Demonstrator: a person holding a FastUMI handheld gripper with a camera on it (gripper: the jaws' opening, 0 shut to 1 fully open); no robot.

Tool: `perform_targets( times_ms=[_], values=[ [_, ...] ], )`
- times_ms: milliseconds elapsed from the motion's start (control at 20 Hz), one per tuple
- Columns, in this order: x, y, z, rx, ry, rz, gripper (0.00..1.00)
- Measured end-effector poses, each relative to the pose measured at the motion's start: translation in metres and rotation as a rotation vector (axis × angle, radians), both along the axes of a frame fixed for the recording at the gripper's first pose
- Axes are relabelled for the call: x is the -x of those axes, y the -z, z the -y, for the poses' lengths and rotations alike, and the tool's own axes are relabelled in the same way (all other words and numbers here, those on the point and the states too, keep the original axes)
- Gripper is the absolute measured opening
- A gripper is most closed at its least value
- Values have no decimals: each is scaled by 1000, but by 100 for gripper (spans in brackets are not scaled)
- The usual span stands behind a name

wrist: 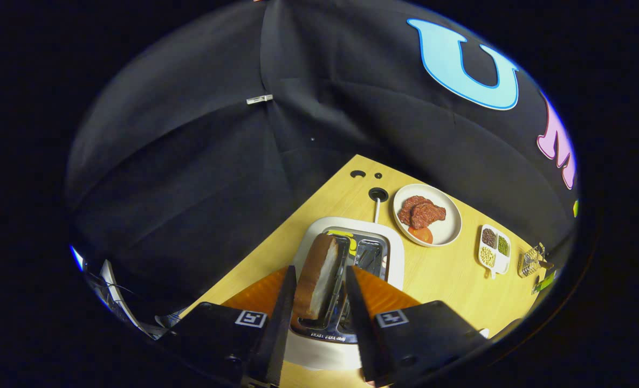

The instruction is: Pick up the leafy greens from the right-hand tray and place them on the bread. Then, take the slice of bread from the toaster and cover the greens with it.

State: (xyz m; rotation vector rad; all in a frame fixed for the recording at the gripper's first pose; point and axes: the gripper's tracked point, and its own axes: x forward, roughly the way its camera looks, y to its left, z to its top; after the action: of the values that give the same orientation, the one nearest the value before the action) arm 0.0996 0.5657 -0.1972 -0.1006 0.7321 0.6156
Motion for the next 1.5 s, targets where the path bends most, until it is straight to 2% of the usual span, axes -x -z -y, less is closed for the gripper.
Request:
perform_targets(
  times_ms=[50, 100, 200, 300, 450, 700, 950, 1200, 1400, 1500],
  values=[
    [-3, 6, 2, 8, 14, -15, 53],
    [-6, 13, 4, 19, 29, -27, 38],
    [-6, 12, 5, -14, 54, -53, 18],
    [-2, 8, 6, -58, 55, -77, 13],
    [0, -11, 11, -134, 54, -77, 11],
    [2, -81, 43, -305, 58, 3, 11],
    [17, -137, 128, -407, 108, 99, 11],
    [45, -111, 229, -367, 237, 125, 11],
    [62, -55, 289, -291, 335, 101, 11],
    [73, -22, 301, -250, 360, 83, 11]
  ],
)
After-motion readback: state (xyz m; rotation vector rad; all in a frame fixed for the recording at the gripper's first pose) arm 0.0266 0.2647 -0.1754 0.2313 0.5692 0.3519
